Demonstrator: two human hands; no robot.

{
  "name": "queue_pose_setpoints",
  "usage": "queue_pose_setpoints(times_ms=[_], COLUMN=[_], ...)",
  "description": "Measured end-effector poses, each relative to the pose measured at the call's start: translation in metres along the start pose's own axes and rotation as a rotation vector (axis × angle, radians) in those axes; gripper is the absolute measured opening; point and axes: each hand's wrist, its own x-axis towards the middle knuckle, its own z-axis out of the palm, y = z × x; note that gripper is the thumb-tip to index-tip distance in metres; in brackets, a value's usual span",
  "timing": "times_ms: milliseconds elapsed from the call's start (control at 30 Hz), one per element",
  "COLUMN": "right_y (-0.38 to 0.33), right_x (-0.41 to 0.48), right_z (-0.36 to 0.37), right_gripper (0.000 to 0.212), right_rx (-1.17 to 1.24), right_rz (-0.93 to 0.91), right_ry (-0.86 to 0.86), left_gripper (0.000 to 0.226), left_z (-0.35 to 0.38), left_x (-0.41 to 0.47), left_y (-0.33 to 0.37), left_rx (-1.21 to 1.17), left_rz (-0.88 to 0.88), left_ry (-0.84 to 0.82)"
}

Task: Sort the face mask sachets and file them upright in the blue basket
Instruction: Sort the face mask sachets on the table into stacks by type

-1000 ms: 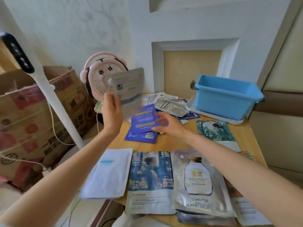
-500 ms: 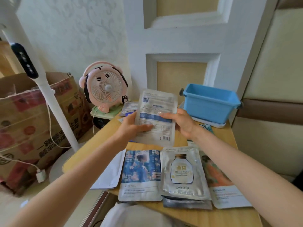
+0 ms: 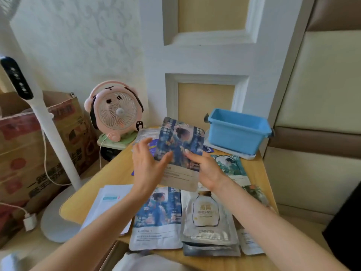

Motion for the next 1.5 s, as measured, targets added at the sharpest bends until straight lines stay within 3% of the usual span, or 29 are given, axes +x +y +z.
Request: queue_pose_setpoints(times_ms=[67,100,200,300,367,467,567,667,733,800,900,1033,1167,1333,1433,1500], right_y=[-0.003,-0.002,0.004,0.008,0.006,0.003,-0.002,0.004,0.015,0.024,0.033,0.042,0.051,0.069,0.075,0.067], right_x=[-0.004,-0.006,-0.006,-0.005,-0.003,0.004,0.011,0.015,0.025,0.038,0.059,0.086,0.103,0.117,0.121,0.120], right_z=[0.004,0.004,-0.001,-0.009,-0.014,-0.018,-0.019,-0.017,-0.022,-0.032,-0.042,-0.040,-0.036,-0.038,-0.039,-0.037], right_gripper=[0.010,0.011,0.025,0.015,0.011,0.029,0.031,0.029,0.039,0.046,0.033,0.037,0.044,0.028,0.025,0.019], right_rx=[-0.060,-0.099,-0.207,-0.235,-0.251,-0.237,-0.203,-0.279,-0.592,-1.034,-1.453,-1.809,-2.039,-2.190,-2.089,-1.862], right_rz=[-0.027,-0.028,0.000,0.039,0.032,0.002,0.028,0.066,0.022,-0.086,-0.187,-0.139,-0.339,-0.834,-0.929,-0.965], right_ry=[-0.007,0.007,0.053,0.068,0.068,0.088,0.057,0.039,0.135,0.184,0.085,-0.109,-0.129,-0.177,-0.215,-0.179], left_gripper=[0.056,0.051,0.032,0.019,0.017,0.019,0.015,0.013,0.010,0.012,0.032,0.052,0.069,0.068,0.066,0.068], left_z=[0.003,0.005,0.011,0.016,0.015,0.008,-0.007,-0.024,-0.034,-0.039,-0.037,-0.037,-0.039,-0.041,-0.042,-0.042], left_x=[0.008,0.008,0.002,-0.001,0.000,0.007,0.013,0.012,0.005,-0.007,-0.023,-0.025,-0.026,-0.027,-0.028,-0.029], left_y=[-0.008,-0.012,-0.018,-0.019,-0.017,-0.016,-0.014,-0.020,-0.032,-0.045,-0.056,-0.058,-0.068,-0.073,-0.071,-0.073], left_rx=[-0.188,-0.195,-0.106,-0.129,-0.149,-0.126,-0.171,-0.136,-0.018,0.246,0.516,0.575,0.639,0.634,0.628,0.629], left_rz=[-0.278,-0.327,-0.253,-0.226,-0.226,-0.180,-0.152,-0.257,-0.386,-0.470,-0.480,-0.428,-0.400,-0.400,-0.387,-0.402], left_ry=[-0.211,-0.280,-0.257,-0.279,-0.338,-0.369,-0.413,-0.491,-0.549,-0.623,-0.657,-0.630,-0.711,-0.748,-0.749,-0.746])
